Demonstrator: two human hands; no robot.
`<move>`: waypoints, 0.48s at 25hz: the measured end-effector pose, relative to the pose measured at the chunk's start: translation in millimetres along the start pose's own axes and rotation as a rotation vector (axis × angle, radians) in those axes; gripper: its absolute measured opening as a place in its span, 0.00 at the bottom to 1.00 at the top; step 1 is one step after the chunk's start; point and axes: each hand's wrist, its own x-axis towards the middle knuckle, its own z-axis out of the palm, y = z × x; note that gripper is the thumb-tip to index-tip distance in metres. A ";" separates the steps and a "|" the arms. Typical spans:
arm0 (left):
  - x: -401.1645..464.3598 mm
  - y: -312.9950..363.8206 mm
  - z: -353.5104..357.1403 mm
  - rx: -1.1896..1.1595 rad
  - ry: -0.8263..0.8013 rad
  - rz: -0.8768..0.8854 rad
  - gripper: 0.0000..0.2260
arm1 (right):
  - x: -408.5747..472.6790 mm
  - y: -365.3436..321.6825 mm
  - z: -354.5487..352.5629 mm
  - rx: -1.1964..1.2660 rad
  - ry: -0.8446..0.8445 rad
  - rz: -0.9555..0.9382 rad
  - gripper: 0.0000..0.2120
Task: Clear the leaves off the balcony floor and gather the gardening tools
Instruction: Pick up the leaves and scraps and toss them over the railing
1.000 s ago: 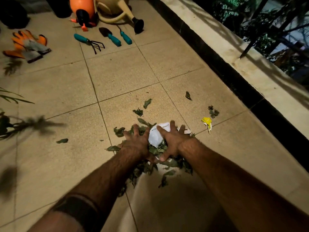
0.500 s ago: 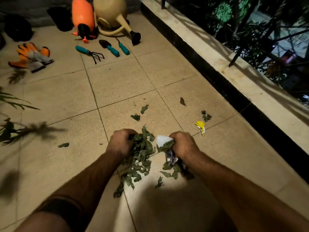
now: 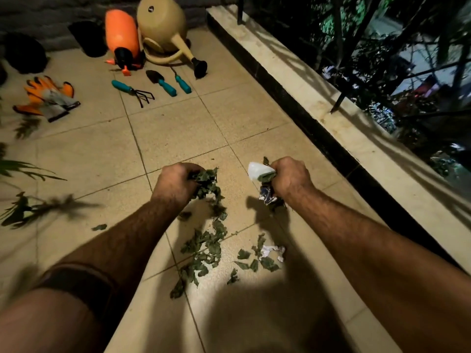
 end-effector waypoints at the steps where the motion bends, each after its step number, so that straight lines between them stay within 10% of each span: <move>1: -1.5 18.9 -14.4 0.007 0.008 0.011 0.13 | -2.8 -11.2 -22.2 -0.002 0.020 -0.009 0.10; 12: -41.8 299.9 -240.4 -0.052 0.017 0.074 0.12 | -81.9 -138.1 -351.4 0.006 0.128 -0.028 0.12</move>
